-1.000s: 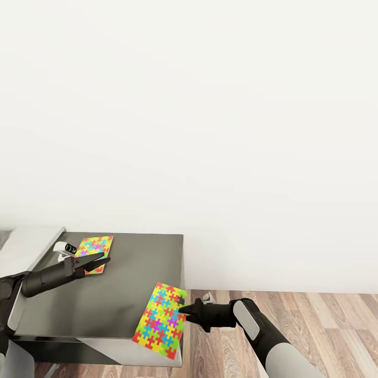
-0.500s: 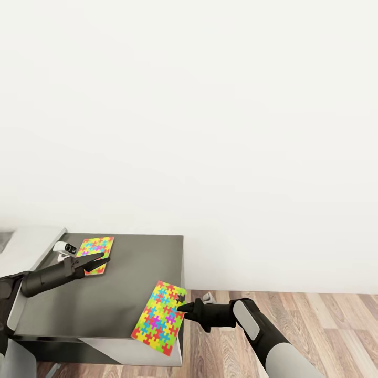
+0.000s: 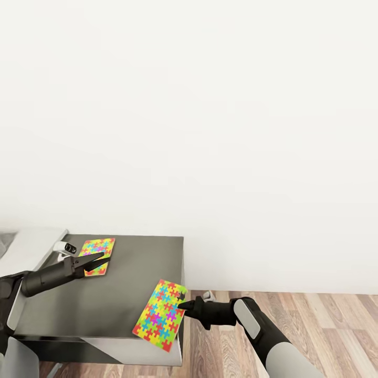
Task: Put all the toys in the child's room - the three board games (two on the bed and one on the table), the two jigsaw puzzles on the table, and the tennis ball on the table - inside the toy box on the table in the child's room.
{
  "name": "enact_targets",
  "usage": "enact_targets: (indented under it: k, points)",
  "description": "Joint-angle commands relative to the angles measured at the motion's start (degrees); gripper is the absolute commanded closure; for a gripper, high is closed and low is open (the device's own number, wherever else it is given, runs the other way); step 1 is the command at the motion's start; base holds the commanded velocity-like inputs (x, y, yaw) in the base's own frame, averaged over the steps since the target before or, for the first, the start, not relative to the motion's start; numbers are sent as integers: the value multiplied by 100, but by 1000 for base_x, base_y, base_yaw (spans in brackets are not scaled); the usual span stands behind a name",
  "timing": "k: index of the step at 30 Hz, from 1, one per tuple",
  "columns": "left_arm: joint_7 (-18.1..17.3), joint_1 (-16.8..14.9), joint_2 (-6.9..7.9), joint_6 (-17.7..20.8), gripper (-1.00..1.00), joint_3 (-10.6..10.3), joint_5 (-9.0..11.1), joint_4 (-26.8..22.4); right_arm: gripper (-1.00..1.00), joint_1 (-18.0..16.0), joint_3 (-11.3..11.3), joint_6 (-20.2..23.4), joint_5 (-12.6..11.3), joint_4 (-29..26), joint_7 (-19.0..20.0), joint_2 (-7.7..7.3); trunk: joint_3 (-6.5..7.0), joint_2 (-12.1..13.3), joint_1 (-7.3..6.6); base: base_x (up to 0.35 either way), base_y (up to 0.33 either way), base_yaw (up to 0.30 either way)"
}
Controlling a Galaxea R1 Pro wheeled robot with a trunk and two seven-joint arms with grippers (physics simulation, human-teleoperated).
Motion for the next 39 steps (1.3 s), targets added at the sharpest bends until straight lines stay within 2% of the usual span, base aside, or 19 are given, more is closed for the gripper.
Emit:
enact_targets:
  k: [1,4,8,15,18,24,29,32,39]
  points:
    - [-25,-3,1,61,-100,0,-6,-1,100,-4,2,5,35,-2,31,-1,12,36,-22,0,0,0]
    - [-25,-3,1,61,-100,0,-6,-2,100,-4,9,-59,31,-2,46,-1,66,157,-87,0,0,0]
    - [-25,-3,3,61,-100,0,-6,-2,100,-4,4,-121,35,-3,296,-21,138,317,-175,0,0,0]
    - [-25,-3,1,61,-100,-3,-6,-6,100,1,41,-694,55,-3,1252,-81,263,598,-329,0,0,0]
    - [-25,-3,1,58,-100,-1,-6,-7,100,4,50,-788,63,-3,1441,-91,317,718,-395,0,0,0]
    - [-25,-3,1,53,-100,-5,-6,-7,100,7,26,-833,70,-3,1545,-104,425,959,-527,0,0,0]
    - [-25,-8,23,52,-100,-151,-12,-9,100,2,27,-841,86,-39,1553,-107,515,1159,-637,0,0,0]
    - [-25,-14,45,57,-100,-191,-16,-9,100,-48,7,-850,102,-320,1478,-127,569,1280,-702,0,0,0]
    - [-25,-20,133,61,-100,-209,-23,-9,100,-73,-10,-855,60,-953,1530,-394,694,1561,-856,-13,0,0]
